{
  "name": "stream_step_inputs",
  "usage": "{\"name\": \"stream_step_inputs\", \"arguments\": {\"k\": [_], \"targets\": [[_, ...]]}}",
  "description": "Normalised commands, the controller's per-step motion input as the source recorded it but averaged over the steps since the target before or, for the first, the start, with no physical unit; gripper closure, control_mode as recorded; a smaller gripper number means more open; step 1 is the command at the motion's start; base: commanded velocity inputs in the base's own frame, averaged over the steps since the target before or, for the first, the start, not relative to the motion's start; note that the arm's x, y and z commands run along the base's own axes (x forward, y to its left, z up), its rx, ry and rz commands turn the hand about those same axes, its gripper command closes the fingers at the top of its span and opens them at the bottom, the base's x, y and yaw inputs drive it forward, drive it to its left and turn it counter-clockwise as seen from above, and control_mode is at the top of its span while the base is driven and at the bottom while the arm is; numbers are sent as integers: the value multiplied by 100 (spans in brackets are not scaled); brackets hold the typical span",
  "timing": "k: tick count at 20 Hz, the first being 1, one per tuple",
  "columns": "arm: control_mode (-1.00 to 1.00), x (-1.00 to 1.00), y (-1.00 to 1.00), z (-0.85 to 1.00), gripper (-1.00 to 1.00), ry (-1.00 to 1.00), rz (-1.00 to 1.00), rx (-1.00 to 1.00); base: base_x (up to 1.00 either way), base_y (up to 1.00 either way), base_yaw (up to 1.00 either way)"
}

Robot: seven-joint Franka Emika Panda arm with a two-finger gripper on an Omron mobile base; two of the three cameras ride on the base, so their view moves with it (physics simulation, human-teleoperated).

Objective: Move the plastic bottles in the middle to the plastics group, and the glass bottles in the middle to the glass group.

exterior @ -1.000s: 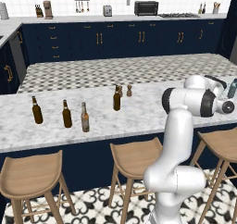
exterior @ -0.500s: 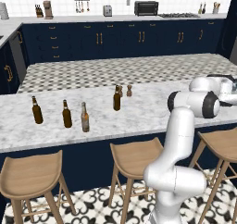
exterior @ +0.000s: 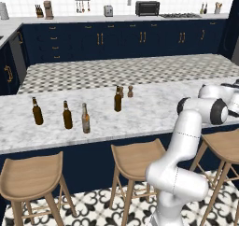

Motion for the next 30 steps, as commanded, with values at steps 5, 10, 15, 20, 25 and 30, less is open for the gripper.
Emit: {"name": "stream_step_inputs", "arguments": {"k": [5,10,15,20,25,30], "targets": [[-100,20,-4,-27,100,-16,17,0,0,0,0],[-100,21,0,-32,100,-15,12,-4,0,0,0],[-100,12,8,-30,100,-9,3,-16,0,0,0],[-100,14,8,-31,100,0,0,-21,0,0,0],[-100,18,1,-31,100,2,0,-6,0,0,0],[-100,22,-10,-39,100,18,0,1,0,0,0]]}}
